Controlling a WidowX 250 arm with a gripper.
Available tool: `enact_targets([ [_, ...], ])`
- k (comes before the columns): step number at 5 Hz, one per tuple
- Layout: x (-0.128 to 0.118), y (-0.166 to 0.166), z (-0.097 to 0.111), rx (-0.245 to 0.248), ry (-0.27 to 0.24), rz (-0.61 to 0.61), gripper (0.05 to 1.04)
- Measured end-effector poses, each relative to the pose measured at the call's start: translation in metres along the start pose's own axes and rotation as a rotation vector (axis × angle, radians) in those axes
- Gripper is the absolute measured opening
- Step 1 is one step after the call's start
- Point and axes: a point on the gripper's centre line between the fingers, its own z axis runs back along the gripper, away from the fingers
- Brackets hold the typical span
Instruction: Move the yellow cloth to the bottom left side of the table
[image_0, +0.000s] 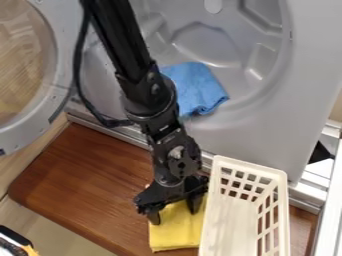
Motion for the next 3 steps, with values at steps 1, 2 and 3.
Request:
enact_targets([
  [1,0.003,0.003,-0.005,0.014,-0.003,0.01,1.001],
  [2,0.009,0.009,-0.007,0.023,-0.018,0.035,1.001],
  [3,0.013,0.015,-0.006,0.027,-0.028,0.051,1.001],
])
